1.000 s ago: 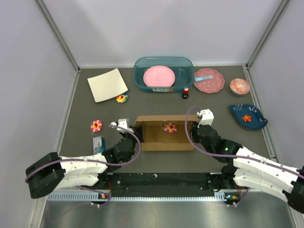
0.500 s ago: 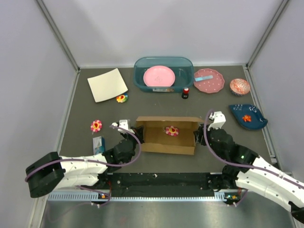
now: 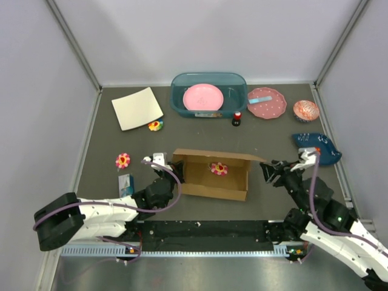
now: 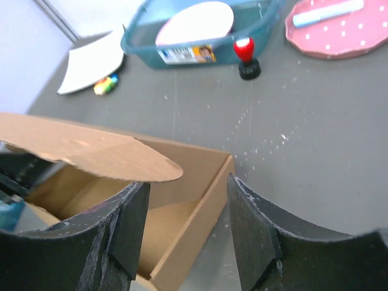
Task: Fold the paper box
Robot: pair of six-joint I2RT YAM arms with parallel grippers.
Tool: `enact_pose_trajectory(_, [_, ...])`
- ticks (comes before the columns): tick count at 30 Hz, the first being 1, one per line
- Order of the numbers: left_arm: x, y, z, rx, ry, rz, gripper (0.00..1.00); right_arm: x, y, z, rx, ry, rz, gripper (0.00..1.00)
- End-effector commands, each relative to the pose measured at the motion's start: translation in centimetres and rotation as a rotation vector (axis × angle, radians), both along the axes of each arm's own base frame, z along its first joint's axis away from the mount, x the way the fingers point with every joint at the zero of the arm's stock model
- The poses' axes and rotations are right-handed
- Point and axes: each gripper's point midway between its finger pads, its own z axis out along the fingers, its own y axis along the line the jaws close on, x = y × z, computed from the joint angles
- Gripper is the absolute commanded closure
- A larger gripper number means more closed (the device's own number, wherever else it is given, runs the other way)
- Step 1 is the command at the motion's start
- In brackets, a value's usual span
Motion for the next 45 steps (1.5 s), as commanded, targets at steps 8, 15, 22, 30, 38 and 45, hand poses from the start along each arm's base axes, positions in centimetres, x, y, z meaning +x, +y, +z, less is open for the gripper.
enact_pose_trajectory(8, [-1.6,0.3,-4.1,0.132,0.081,-0.059,1.00,-0.2,1.3,10.7,0.160,-0.180,0.068,0.45])
enact_pose_trajectory(15, [-2.6,1.2,-5.3,0.150,0.120,-0.068,0.98,2.2,8.2,7.0,0.047,-0.052,0.214,0.45])
enact_pose_trajectory(22, [-3.8,1.6,-5.5,0.163,0.145,-0.118,0.89,2.5,10.8,0.9,0.028,0.056,0.271,0.45])
enact_pose_trajectory(30, [-5.7,1.3,-7.0,0.190,0.211,-0.204,0.71,1.8,11.0,-2.7,0.006,0.110,0.297,0.46])
enact_pose_trajectory(38, [-7.1,2.1,-7.3,0.185,0.223,-0.203,0.64,1.6,10.5,-4.3,-0.029,0.129,0.294,0.46])
enact_pose_trajectory(45, [-9.6,-1.3,-3.7,0.213,0.232,-0.453,0.67,1.6,10.6,-5.5,-0.062,0.151,0.296,0.47])
